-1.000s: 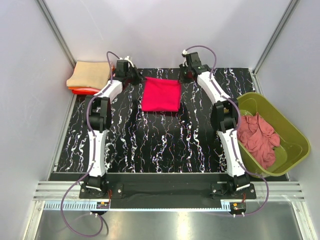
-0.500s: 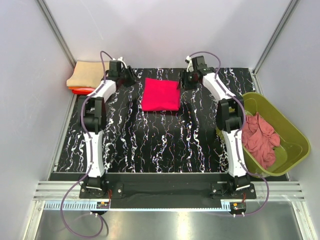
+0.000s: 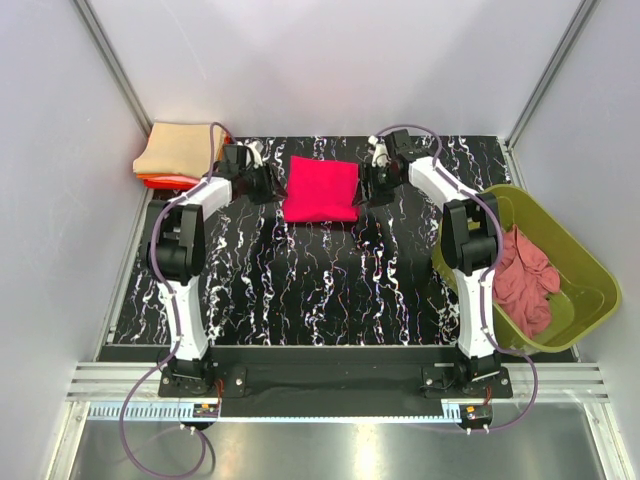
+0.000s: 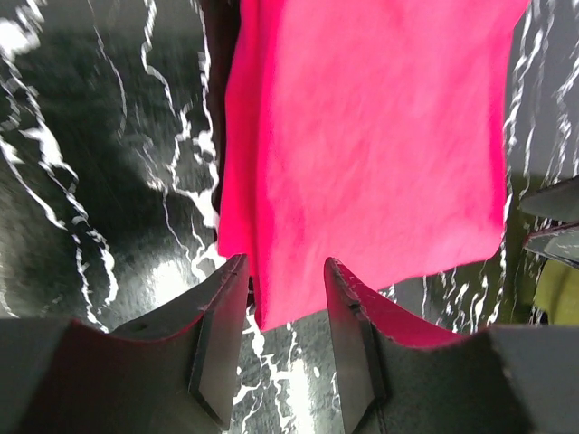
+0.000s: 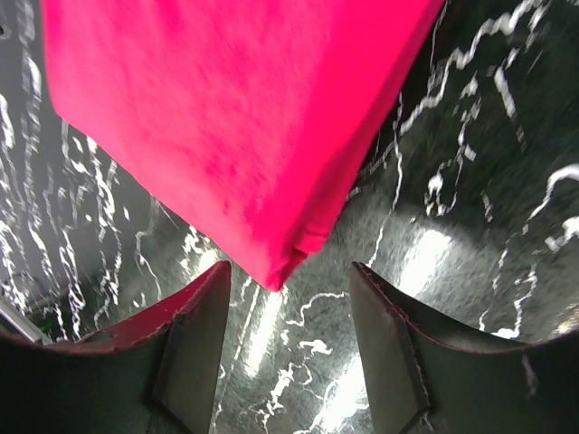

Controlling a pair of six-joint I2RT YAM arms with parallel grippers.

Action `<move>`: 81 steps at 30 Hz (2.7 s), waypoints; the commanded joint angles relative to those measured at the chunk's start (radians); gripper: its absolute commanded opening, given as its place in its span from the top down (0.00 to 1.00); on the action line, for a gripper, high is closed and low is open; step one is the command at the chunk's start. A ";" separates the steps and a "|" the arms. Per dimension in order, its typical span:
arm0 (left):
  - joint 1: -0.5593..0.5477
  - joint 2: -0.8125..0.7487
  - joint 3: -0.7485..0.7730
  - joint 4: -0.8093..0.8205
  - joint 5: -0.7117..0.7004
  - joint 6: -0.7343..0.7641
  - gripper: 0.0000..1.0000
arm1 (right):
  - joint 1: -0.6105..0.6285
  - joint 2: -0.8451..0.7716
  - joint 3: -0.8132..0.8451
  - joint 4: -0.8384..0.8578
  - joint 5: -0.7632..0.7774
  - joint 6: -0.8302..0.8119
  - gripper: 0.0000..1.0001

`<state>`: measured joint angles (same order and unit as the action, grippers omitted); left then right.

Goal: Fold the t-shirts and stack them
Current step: Fold the tshirt

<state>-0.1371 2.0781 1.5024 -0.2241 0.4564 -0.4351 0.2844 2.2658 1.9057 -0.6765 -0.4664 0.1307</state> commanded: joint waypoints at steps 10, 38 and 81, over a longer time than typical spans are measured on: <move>-0.024 0.137 0.059 0.005 0.077 0.038 0.57 | 0.016 0.000 -0.016 0.011 -0.066 -0.051 0.41; -0.107 -0.185 -0.336 -0.103 -0.008 -0.030 1.00 | 0.120 -0.320 -0.526 0.176 0.006 0.170 1.00; -0.151 0.102 0.165 -0.231 -0.211 0.018 0.73 | 0.131 0.057 0.082 0.031 0.315 0.050 0.57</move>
<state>-0.2970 2.1700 1.6176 -0.4580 0.2729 -0.4374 0.4294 2.3562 1.9575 -0.6338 -0.2150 0.2077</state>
